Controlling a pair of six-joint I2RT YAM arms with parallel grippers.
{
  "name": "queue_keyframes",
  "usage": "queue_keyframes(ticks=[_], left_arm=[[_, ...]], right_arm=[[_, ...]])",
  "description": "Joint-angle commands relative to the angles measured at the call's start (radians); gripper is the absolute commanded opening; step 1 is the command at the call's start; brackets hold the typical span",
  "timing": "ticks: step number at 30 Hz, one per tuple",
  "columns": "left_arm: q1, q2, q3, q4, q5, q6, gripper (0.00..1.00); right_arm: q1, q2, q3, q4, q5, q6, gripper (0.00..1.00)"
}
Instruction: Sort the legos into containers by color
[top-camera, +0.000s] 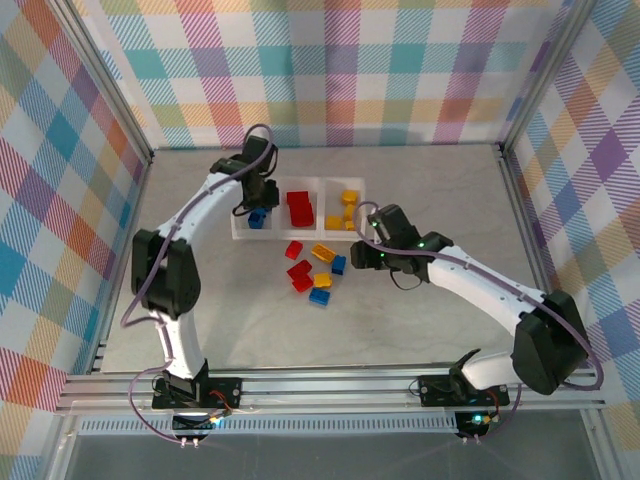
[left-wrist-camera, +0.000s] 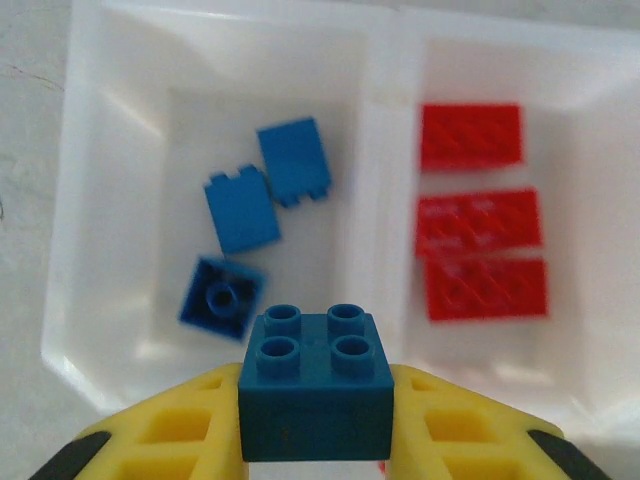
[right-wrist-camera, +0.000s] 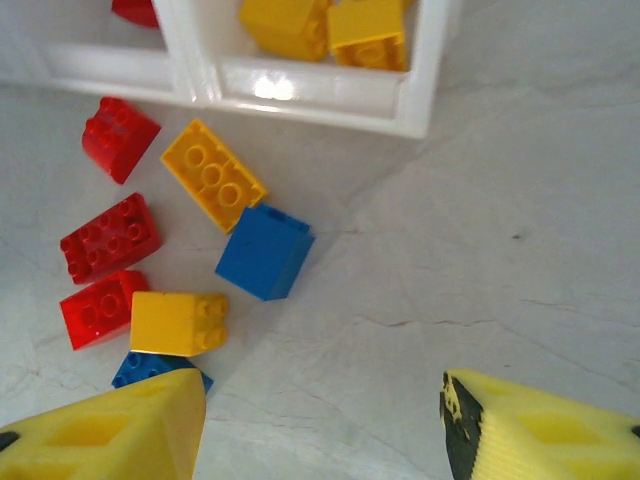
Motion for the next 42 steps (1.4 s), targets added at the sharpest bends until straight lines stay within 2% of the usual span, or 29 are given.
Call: queue_keyframes(ticks=[1,4,7,8,11,13,19,28,34,42], left_arm=[[0.043,0.087,0.084,-0.015,0.041,0.012,0.24],[0.067,0.155,0.146,-0.013,0.060,0.007,0.23],[0.076,0.211,0.212,-0.037,0.060,0.007,0.28],[0.076,0.219,0.224,-0.045,0.062,0.007,0.31],[0.076,0.201,0.206,-0.039,0.068,-0.001,0.52],[0.076,0.159,0.160,-0.023,0.065,-0.001,0.56],[0.076,0.048,0.075,-0.038,0.059,0.019,0.58],[0.065,-0.230,-0.248,0.051,0.062,-0.041,0.59],[0.026,-0.377,-0.353,0.019,0.016,-0.060,0.60],[-0.010,-0.526,-0.425,-0.014,-0.014,-0.081,0.61]], right_arm=[[0.039,0.033,0.004,0.039,-0.011,0.041,0.64],[0.070,0.066,0.017,0.038,-0.004,0.053,0.64],[0.083,0.098,0.031,0.036,-0.001,0.062,0.64],[0.085,0.110,0.035,0.034,0.004,0.066,0.64],[0.088,0.155,0.064,0.018,0.021,0.073,0.64],[0.090,0.186,0.084,0.017,0.026,0.081,0.64],[0.100,0.304,0.180,-0.030,0.084,0.140,0.65],[0.130,0.478,0.342,-0.149,0.212,0.218,0.65],[0.147,0.541,0.372,-0.154,0.238,0.230,0.63],[0.147,0.560,0.360,-0.135,0.231,0.213,0.55]])
